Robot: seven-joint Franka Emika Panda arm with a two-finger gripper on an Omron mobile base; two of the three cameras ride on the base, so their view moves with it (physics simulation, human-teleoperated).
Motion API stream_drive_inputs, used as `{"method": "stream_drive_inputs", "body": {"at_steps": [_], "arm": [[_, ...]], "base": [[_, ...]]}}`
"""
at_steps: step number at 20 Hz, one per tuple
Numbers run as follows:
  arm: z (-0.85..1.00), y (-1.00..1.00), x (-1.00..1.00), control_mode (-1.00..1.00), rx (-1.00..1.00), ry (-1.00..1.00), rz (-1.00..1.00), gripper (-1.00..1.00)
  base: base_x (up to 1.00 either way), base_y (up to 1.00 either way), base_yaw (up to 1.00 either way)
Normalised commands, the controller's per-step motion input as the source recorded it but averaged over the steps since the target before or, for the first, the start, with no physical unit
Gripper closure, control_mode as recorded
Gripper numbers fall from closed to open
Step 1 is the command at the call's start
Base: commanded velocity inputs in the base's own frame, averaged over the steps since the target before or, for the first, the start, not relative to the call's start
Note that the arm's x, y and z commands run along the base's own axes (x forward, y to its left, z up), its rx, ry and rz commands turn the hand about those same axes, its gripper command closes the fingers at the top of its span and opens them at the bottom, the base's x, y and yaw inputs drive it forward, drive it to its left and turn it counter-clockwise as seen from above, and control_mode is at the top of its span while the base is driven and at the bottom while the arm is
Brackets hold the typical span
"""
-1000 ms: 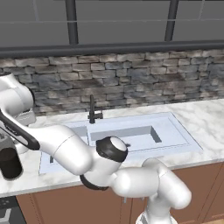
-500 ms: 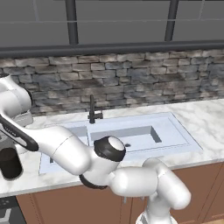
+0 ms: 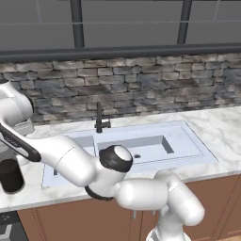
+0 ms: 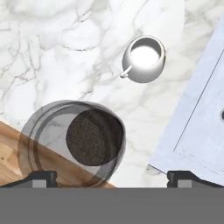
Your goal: Place the jar in the left basin and the mug in the right basin of the sink.
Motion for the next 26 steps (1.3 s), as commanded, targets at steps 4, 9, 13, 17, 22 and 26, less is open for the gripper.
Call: {"method": "stream_drive_inputs", "body": {"at_steps": [4,9,13,17,22,26], "arm": [[-0.01,0.0,0.12,-1.0,0.0,0.0,0.0,-1.0],[-0.08,0.0,0.04,-1.0,0.0,0.0,0.0,-1.0],[-0.15,0.0,0.0,-1.0,0.0,0.0,0.0,-1.0],[-0.15,0.0,0.05,-1.0,0.0,0.0,0.0,-1.0],[-0.13,0.0,0.04,-1.0,0.0,0.0,0.0,-1.0],[-0.14,0.0,0.05,-1.0,0.0,0.0,0.0,-1.0]], "base": [[0.0,0.0,0.0],[0.0,0.0,0.0],[0.0,0.0,0.0],[0.0,0.0,0.0],[0.0,0.0,0.0],[0.0,0.0,0.0]]}}
